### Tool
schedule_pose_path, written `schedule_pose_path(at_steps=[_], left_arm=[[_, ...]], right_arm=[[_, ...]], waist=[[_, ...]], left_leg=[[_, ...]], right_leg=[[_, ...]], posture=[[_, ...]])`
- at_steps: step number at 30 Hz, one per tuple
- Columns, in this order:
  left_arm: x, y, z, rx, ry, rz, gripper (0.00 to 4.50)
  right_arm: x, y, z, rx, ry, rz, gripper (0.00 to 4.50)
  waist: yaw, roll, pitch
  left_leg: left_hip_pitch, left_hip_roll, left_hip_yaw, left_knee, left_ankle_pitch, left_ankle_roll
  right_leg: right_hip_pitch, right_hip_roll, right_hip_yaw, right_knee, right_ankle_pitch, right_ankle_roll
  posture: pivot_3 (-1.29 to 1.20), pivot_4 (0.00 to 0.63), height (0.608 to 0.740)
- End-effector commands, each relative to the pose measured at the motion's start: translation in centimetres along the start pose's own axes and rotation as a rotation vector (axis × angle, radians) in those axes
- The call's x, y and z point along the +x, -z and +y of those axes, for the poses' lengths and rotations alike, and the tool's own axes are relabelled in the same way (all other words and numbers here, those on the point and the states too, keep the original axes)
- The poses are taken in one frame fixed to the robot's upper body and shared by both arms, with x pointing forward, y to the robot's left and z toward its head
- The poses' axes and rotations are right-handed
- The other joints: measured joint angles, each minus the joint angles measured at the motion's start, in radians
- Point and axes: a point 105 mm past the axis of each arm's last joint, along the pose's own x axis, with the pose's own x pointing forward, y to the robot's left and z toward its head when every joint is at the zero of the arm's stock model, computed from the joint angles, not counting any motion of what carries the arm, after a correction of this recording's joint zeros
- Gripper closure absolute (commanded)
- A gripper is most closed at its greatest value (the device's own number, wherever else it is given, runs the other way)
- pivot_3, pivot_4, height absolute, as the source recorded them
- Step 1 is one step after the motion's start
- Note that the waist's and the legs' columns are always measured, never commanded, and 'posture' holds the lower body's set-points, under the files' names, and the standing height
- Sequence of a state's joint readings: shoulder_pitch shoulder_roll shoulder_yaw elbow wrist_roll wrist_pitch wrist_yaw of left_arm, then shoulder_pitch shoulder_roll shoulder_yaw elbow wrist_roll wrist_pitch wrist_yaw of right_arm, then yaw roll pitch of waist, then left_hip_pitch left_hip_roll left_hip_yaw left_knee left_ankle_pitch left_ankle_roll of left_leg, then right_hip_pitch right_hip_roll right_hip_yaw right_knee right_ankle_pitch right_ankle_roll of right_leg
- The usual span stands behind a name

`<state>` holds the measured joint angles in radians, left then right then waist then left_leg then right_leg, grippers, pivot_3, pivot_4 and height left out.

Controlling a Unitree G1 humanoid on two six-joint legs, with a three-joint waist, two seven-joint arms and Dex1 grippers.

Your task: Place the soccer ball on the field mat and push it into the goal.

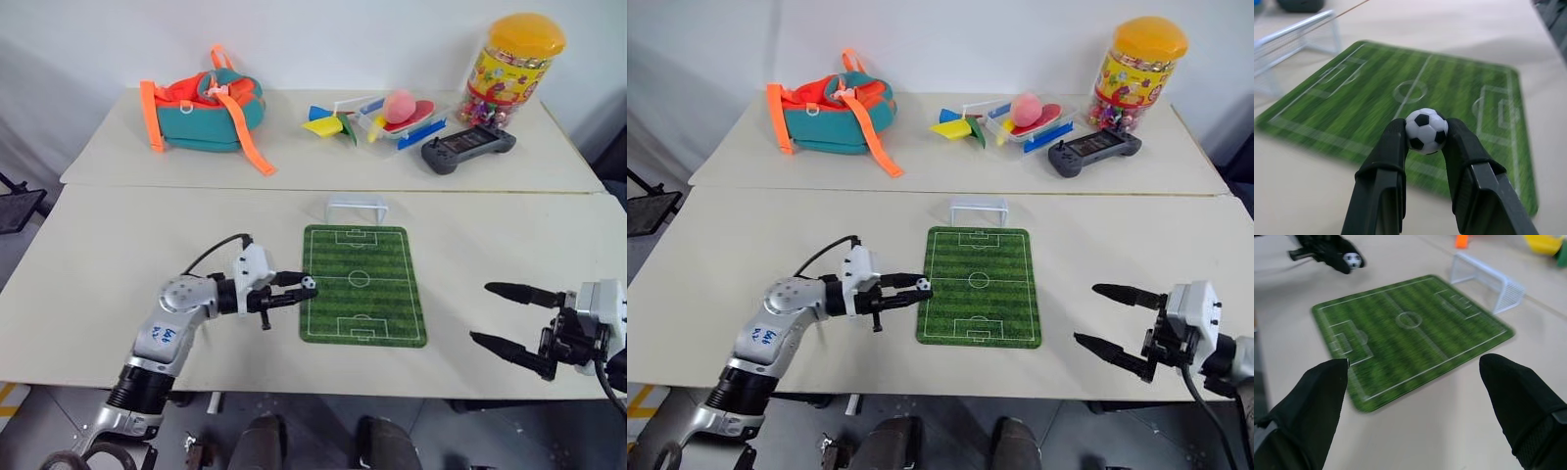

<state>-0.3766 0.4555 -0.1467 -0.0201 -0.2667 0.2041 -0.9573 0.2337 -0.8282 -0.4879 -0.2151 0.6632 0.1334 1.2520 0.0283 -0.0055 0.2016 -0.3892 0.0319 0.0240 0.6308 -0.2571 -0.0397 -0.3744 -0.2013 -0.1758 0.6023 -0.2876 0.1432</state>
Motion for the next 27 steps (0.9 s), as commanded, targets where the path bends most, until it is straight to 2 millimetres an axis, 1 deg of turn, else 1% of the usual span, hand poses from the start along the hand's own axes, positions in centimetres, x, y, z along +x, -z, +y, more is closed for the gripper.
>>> schedule_pose_path(at_steps=[1, 4, 7, 9, 12, 14, 16, 22, 27], left_arm=[[2.6, 0.4, -2.0, 0.045, 0.084, 0.007, 3.65], [5.0, 0.2, -3.1, 0.091, 0.135, 0.000, 3.65], [6.8, -0.7, -4.2, 0.113, 0.184, -0.030, 3.65], [7.5, -1.0, -5.0, 0.113, 0.212, -0.039, 3.65], [7.6, -0.3, -5.7, 0.119, 0.245, -0.016, 3.65], [7.6, 0.2, -6.1, 0.132, 0.261, 0.001, 3.65], [7.7, 0.5, -6.4, 0.139, 0.272, 0.012, 3.65], [7.5, 1.0, -5.6, 0.161, 0.243, 0.044, 3.65], [7.4, 1.3, -5.4, 0.169, 0.237, 0.063, 3.65]], right_arm=[[-0.8, -1.0, 1.5, -0.023, -0.022, -0.034, 0.00], [-1.4, -0.4, 2.2, 0.019, 0.008, -0.020, 0.00], [-2.1, 0.3, 2.6, 0.038, 0.048, -0.006, 0.00], [-2.8, 1.0, 3.2, 0.032, 0.070, -0.003, 0.00], [-3.4, 1.8, 4.2, 0.066, 0.085, 0.001, 0.00], [-3.6, 2.2, 4.4, 0.075, 0.102, 0.015, 0.00], [-3.6, 2.2, 4.5, 0.071, 0.116, 0.015, 0.00], [-3.6, 2.2, 4.3, 0.060, 0.148, 0.022, 0.00], [-3.7, 2.5, 4.1, 0.055, 0.162, 0.028, 0.00]], waist=[[0.001, 0.000, 0.000], [0.001, -0.001, 0.000], [0.001, -0.001, 0.000], [0.003, -0.001, 0.000], [0.000, 0.000, 0.000], [-0.002, 0.000, 0.000], [-0.001, 0.000, 0.000], [0.001, 0.000, 0.000], [0.002, 0.000, 0.000]], left_leg=[[0.000, 0.000, 0.000, 0.000, 0.000, 0.000], [0.000, 0.000, 0.001, 0.001, 0.000, 0.001], [0.000, 0.000, 0.002, 0.002, -0.001, 0.001], [-0.001, 0.000, 0.002, 0.002, -0.001, 0.002], [0.000, 0.000, 0.002, 0.001, -0.002, 0.002], [0.000, 0.000, 0.002, 0.001, -0.002, 0.002], [0.000, 0.000, 0.003, 0.002, -0.002, 0.002], [0.000, 0.000, 0.003, 0.003, -0.006, 0.008], [0.000, 0.000, 0.003, 0.003, -0.006, 0.008]], right_leg=[[0.000, 0.000, 0.000, 0.000, 0.000, 0.000], [0.000, 0.000, 0.001, -0.001, 0.001, 0.000], [0.000, 0.000, 0.001, -0.002, 0.001, 0.000], [0.000, 0.000, 0.002, -0.003, 0.002, 0.000], [0.000, 0.000, 0.002, -0.003, 0.002, 0.000], [0.000, 0.000, 0.002, -0.003, 0.002, 0.000], [0.000, 0.000, 0.003, -0.003, 0.002, 0.000], [0.000, 0.000, 0.004, -0.004, 0.002, 0.000], [0.000, 0.000, 0.004, -0.004, 0.002, 0.001]], posture=[[0.00, 0.150, 0.740], [0.00, 0.150, 0.740], [0.00, 0.150, 0.740], [0.00, 0.150, 0.740], [0.00, 0.150, 0.740], [0.00, 0.150, 0.740], [0.00, 0.150, 0.740], [0.00, 0.150, 0.740], [0.00, 0.150, 0.740]])
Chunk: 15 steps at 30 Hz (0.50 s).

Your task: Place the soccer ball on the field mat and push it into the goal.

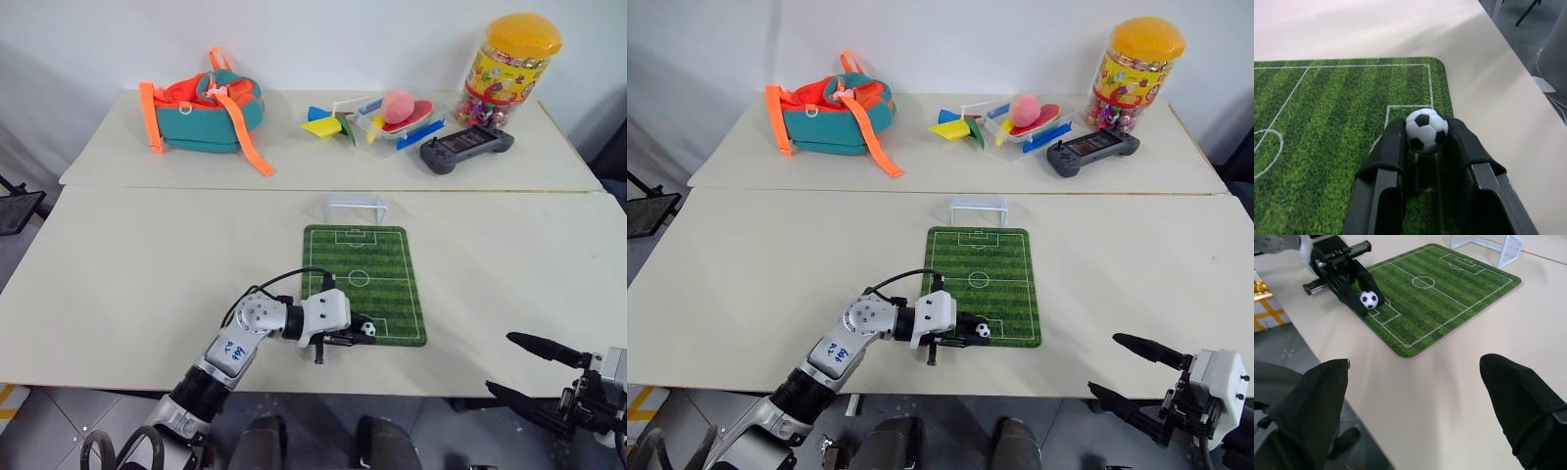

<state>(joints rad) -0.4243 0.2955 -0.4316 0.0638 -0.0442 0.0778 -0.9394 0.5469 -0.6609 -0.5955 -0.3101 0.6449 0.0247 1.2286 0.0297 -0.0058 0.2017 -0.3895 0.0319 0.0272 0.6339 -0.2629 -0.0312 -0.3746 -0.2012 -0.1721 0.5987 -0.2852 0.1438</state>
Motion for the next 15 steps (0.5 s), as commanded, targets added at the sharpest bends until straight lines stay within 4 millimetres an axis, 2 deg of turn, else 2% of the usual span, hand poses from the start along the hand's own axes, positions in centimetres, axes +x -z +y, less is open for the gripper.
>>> schedule_pose_path(at_steps=[1, 8, 10, 15], left_arm=[[-0.05, -0.23, 0.52, 0.029, -0.017, 0.004, 3.65], [0.11, 0.26, 0.44, 0.030, -0.007, 0.022, 3.65], [0.17, 0.28, 0.39, 0.026, -0.003, 0.022, 2.91], [0.15, 0.15, 0.26, 0.029, 0.008, 0.018, 1.45]], right_arm=[[-0.42, -0.47, -0.35, -0.033, 0.031, -0.007, 0.00], [-0.52, -0.38, -0.74, -0.038, 0.041, 0.000, 0.00], [-0.55, -0.38, -0.91, -0.041, 0.045, 0.002, 0.00], [-0.67, -0.26, -1.26, -0.049, 0.054, 0.011, 0.00]], waist=[[0.000, 0.000, 0.000], [0.000, 0.000, 0.000], [0.000, 0.000, 0.000], [0.000, 0.000, 0.000]], left_leg=[[0.000, 0.000, 0.000, 0.000, 0.000, 0.000], [0.000, 0.000, 0.001, 0.001, 0.000, 0.000], [0.000, 0.000, 0.001, 0.001, 0.000, 0.000], [0.000, 0.000, 0.001, 0.001, -0.001, 0.001]], right_leg=[[0.000, 0.000, 0.000, 0.000, 0.000, 0.000], [0.000, 0.000, 0.001, 0.000, 0.000, 0.000], [0.000, 0.000, 0.001, 0.000, 0.000, 0.000], [0.000, 0.000, 0.001, 0.001, 0.000, 0.000]], posture=[[0.00, 0.150, 0.740], [0.00, 0.150, 0.740], [0.00, 0.150, 0.740], [0.00, 0.150, 0.740]])
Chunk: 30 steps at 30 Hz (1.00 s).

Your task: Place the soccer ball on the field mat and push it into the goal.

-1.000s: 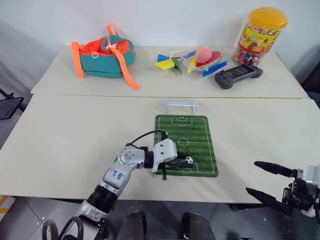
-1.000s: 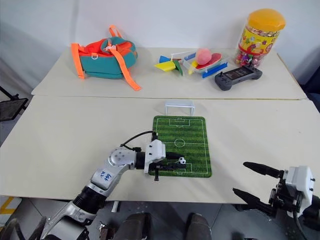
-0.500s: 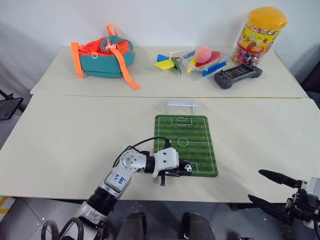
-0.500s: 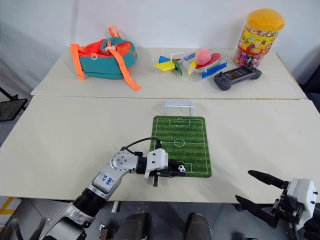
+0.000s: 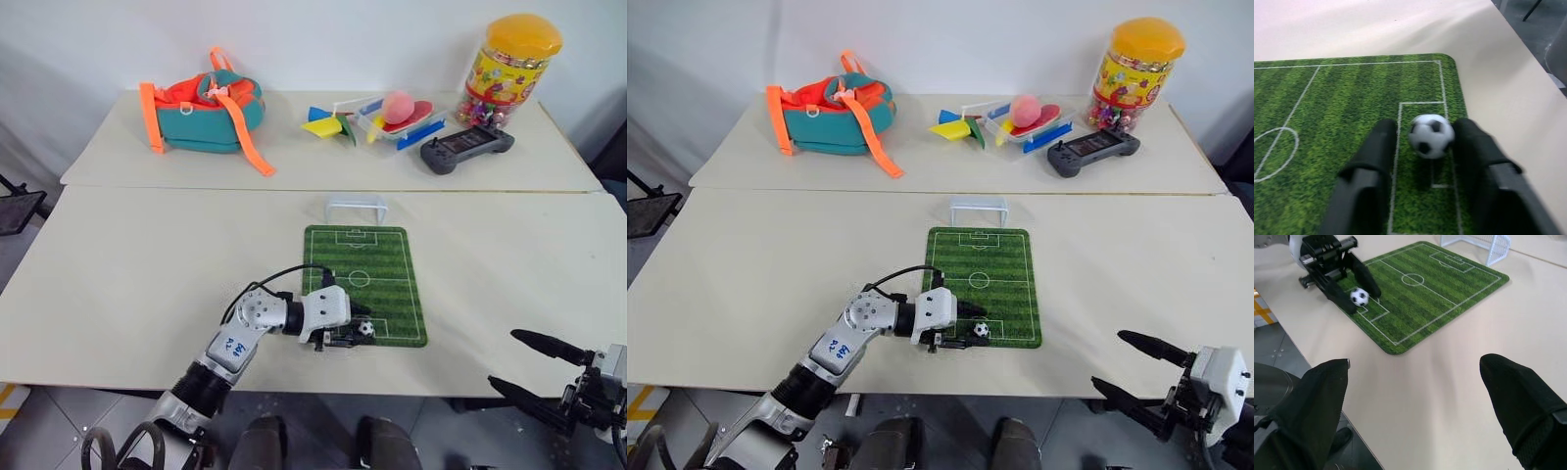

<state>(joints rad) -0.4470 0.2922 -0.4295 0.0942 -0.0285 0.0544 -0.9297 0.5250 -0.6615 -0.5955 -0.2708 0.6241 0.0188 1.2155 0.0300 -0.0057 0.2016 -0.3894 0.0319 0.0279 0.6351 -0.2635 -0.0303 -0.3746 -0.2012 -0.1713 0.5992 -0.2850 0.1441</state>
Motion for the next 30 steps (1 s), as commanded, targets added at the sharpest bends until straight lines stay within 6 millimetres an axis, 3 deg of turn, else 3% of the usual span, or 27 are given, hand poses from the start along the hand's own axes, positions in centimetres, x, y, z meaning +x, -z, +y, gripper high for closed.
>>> schedule_pose_path(at_steps=[1, 2, 3, 6, 10, 13, 18, 21, 25, 30], left_arm=[[0.1, 0.0, -0.3, 0.010, 0.019, 0.004, 1.45], [0.0, -0.2, -0.2, 0.017, 0.016, -0.003, 1.02], [0.0, -0.6, 0.0, 0.029, 0.005, -0.015, 0.95], [-0.3, -2.2, 0.9, 0.055, -0.030, -0.075, 0.06], [-1.6, -4.9, 1.3, 0.111, -0.028, -0.182, 0.06], [-2.5, -5.4, 1.1, 0.130, -0.011, -0.199, 0.66], [-3.3, -6.0, -0.1, 0.127, 0.044, -0.189, 2.21], [-3.6, -5.5, -2.1, 0.101, 0.092, -0.132, 3.11], [-3.2, -4.9, -2.8, 0.073, 0.068, -0.104, 4.40], [-2.1, -3.6, -3.3, 0.028, 0.058, -0.082, 4.46]], right_arm=[[-0.5, -0.7, -0.6, -0.051, 0.020, -0.001, 0.00], [-0.5, -0.7, -0.7, -0.052, 0.021, 0.001, 0.00], [-0.5, -0.7, -0.7, -0.053, 0.022, 0.002, 0.00], [-0.5, -0.6, -0.9, -0.054, 0.024, 0.005, 0.00], [-0.5, -0.6, -1.1, -0.058, 0.024, 0.008, 0.00], [-0.5, -0.5, -1.3, -0.058, 0.023, 0.010, 0.00], [-0.5, -0.4, -1.4, -0.060, 0.020, 0.014, 0.00], [-0.6, -0.4, -1.4, -0.061, 0.017, 0.020, 0.00], [-0.5, -0.2, -1.2, -0.057, 0.014, 0.023, 0.00], [-0.3, -0.1, -1.1, -0.053, 0.014, 0.025, 0.00]], waist=[[0.000, 0.000, 0.000], [0.000, 0.000, 0.000], [0.000, 0.000, 0.000], [0.000, 0.000, 0.000], [-0.001, 0.000, 0.000], [-0.001, 0.000, 0.000], [-0.001, 0.000, 0.000], [-0.003, 0.001, 0.000], [-0.001, 0.001, 0.000], [0.001, 0.001, 0.000]], left_leg=[[0.000, 0.000, 0.000, 0.000, 0.000, 0.000], [0.000, 0.000, 0.000, 0.000, 0.000, 0.000], [0.000, 0.000, 0.000, 0.000, 0.000, 0.000], [0.000, 0.000, 0.000, 0.000, 0.000, 0.000], [0.000, 0.000, 0.000, 0.001, 0.000, 0.000], [0.000, 0.000, 0.001, 0.001, 0.000, 0.000], [0.000, 0.000, 0.001, 0.001, 0.000, 0.000], [0.001, 0.000, 0.001, 0.001, -0.001, 0.000], [0.001, 0.000, 0.003, 0.001, -0.001, 0.000], [0.001, 0.000, 0.004, 0.003, -0.002, 0.002]], right_leg=[[0.000, 0.000, 0.000, 0.000, 0.000, 0.000], [0.000, 0.000, 0.000, 0.000, 0.000, 0.000], [0.000, 0.000, 0.000, 0.000, 0.000, 0.000], [0.000, 0.000, 0.000, 0.000, 0.000, 0.000], [0.000, 0.000, 0.000, 0.000, 0.000, 0.000], [0.000, 0.000, 0.001, 0.001, 0.000, 0.000], [0.000, 0.000, 0.001, 0.001, 0.000, 0.000], [0.000, 0.000, 0.002, 0.001, 0.000, 0.000], [0.000, 0.000, 0.004, 0.001, 0.000, 0.000], [0.000, 0.000, 0.006, 0.000, 0.001, 0.001]], posture=[[0.00, 0.150, 0.740], [0.00, 0.150, 0.740], [0.00, 0.150, 0.740], [0.00, 0.150, 0.740], [0.00, 0.150, 0.740], [0.00, 0.150, 0.740], [0.00, 0.150, 0.740], [0.00, 0.150, 0.740], [0.00, 0.150, 0.740], [0.00, 0.150, 0.740]])
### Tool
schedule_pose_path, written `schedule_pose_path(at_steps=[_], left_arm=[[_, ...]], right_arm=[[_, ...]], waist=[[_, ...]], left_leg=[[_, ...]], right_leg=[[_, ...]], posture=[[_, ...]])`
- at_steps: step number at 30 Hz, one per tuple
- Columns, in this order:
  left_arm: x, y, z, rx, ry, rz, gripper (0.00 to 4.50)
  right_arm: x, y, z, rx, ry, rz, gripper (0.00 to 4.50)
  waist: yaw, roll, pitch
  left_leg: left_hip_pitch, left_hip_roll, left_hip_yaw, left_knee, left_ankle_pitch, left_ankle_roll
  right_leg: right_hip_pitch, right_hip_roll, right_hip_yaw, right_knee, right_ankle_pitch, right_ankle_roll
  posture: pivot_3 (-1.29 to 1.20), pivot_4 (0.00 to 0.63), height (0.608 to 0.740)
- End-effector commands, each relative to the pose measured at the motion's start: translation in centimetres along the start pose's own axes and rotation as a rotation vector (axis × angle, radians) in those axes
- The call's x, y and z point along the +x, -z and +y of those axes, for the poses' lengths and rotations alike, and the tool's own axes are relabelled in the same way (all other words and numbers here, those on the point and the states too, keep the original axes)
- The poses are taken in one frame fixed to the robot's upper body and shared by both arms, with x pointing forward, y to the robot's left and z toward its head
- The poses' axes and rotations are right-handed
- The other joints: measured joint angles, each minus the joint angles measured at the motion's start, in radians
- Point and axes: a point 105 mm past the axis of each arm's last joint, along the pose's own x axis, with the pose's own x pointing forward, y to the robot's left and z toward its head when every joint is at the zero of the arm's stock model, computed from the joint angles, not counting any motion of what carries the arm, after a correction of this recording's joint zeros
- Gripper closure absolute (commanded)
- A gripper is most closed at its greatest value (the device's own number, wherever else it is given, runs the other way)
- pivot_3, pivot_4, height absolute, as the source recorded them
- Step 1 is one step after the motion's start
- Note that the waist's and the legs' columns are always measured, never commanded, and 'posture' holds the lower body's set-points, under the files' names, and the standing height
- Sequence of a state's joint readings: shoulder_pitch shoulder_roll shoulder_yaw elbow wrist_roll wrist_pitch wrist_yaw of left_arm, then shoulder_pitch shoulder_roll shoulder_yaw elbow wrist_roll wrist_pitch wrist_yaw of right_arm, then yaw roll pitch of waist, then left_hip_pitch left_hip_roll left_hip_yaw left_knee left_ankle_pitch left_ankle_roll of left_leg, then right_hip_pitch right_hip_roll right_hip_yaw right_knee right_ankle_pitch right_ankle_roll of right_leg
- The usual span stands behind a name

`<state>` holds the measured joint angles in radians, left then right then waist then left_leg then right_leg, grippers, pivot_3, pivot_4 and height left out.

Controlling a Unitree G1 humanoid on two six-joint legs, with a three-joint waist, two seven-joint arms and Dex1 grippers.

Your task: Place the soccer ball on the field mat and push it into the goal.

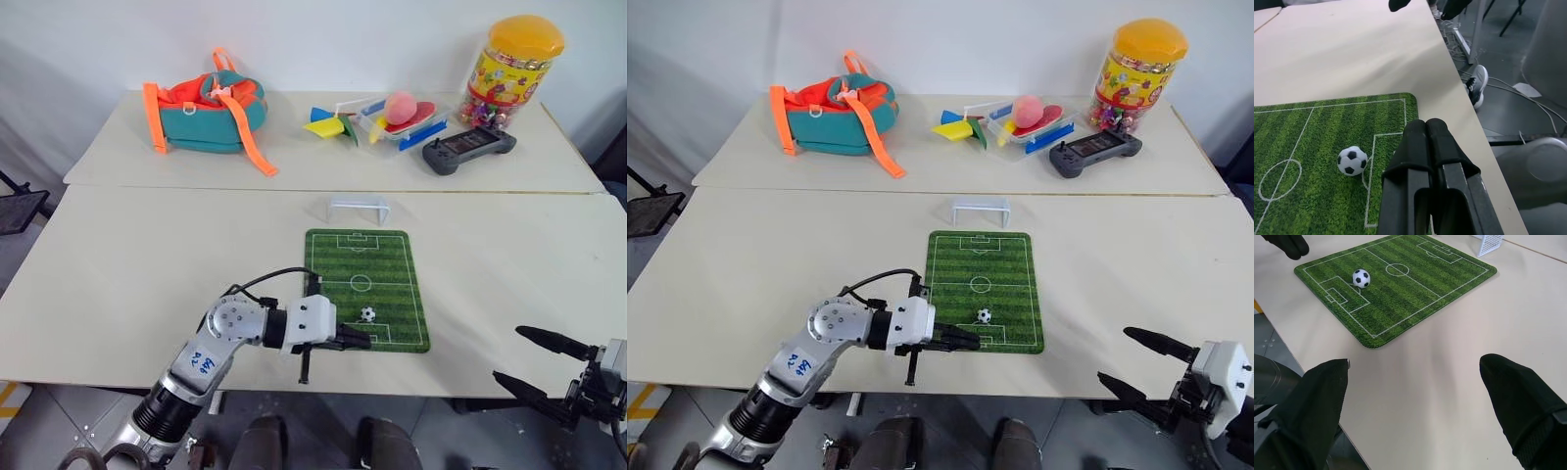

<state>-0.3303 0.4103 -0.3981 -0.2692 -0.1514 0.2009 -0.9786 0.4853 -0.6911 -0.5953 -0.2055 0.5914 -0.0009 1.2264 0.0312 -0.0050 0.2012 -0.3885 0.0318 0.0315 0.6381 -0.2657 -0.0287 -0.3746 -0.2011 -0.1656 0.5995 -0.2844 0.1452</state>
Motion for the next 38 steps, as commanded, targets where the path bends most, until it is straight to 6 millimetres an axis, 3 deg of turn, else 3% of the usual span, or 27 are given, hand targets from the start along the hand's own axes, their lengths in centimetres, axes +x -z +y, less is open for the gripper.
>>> schedule_pose_path(at_steps=[1, 4, 9, 13, 16, 26, 33, 38], left_arm=[[1.0, 1.0, -0.1, -0.012, -0.014, 0.018, 4.46], [2.3, 3.2, 1.2, -0.027, -0.058, 0.071, 4.46], [3.6, 4.0, 6.5, 0.037, -0.255, 0.112, 4.46], [2.9, 2.5, 10.6, 0.102, -0.425, 0.081, 4.46], [2.0, 0.5, 12.1, 0.118, -0.505, 0.008, 4.46], [0.2, -2.0, 10.2, 0.055, -0.405, -0.113, 4.46], [-3.4, 0.2, 6.8, -0.169, -0.340, -0.114, 4.46], [-6.2, 2.1, 6.1, -0.196, -0.339, -0.084, 3.25]], right_arm=[[0.0, -0.5, 0.0, -0.028, 0.004, -0.008, 0.00], [0.2, -0.3, -0.2, -0.031, 0.011, -0.008, 0.00], [0.6, -0.4, -0.3, -0.036, 0.027, -0.020, 0.00], [0.6, -0.4, -0.4, -0.039, 0.048, -0.028, 0.00], [0.3, -0.3, -0.2, -0.038, 0.064, -0.024, 0.00], [0.3, -0.3, -0.9, -0.048, 0.084, -0.022, 0.00], [0.8, -0.7, -2.2, -0.069, 0.071, -0.029, 0.00], [1.5, -1.2, -3.3, -0.089, 0.039, -0.028, 0.00]], waist=[[0.000, 0.000, 0.000], [0.000, 0.000, 0.000], [0.009, 0.000, 0.000], [0.009, 0.000, 0.000], [0.011, 0.000, 0.000], [0.017, 0.000, 0.000], [0.003, 0.001, 0.000], [-0.002, 0.001, 0.000]], left_leg=[[0.000, 0.000, 0.000, 0.000, 0.000, 0.000], [0.000, 0.000, 0.000, 0.001, 0.000, 0.000], [-0.002, 0.000, 0.000, 0.008, -0.002, 0.002], [-0.003, 0.000, 0.003, 0.009, -0.004, 0.002], [-0.003, 0.000, 0.004, 0.009, -0.004, 0.000], [-0.003, 0.000, 0.006, 0.009, -0.006, 0.000], [-0.002, 0.000, 0.007, 0.009, -0.006, 0.000], [-0.002, 0.000, 0.008, 0.011, -0.006, 0.001]], right_leg=[[0.000, 0.000, 0.000, 0.000, 0.000, 0.000], [0.000, 0.000, 0.000, 0.000, 0.000, 0.000], [0.000, 0.000, 0.001, 0.000, 0.002, 0.002], [0.000, 0.000, 0.003, -0.002, 0.004, 0.004], [-0.001, 0.000, 0.004, -0.003, 0.004, 0.004], [-0.001, 0.001, 0.005, -0.006, 0.005, 0.007], [-0.001, 0.001, 0.007, -0.005, 0.005, 0.007], [0.000, 0.001, 0.008, -0.005, 0.005, 0.007]], posture=[[0.00, 0.150, 0.740], [0.00, 0.150, 0.740], [0.00, 0.150, 0.740], [0.00, 0.150, 0.740], [0.00, 0.150, 0.740], [0.00, 0.150, 0.740], [0.00, 0.150, 0.740], [0.00, 0.150, 0.740]])
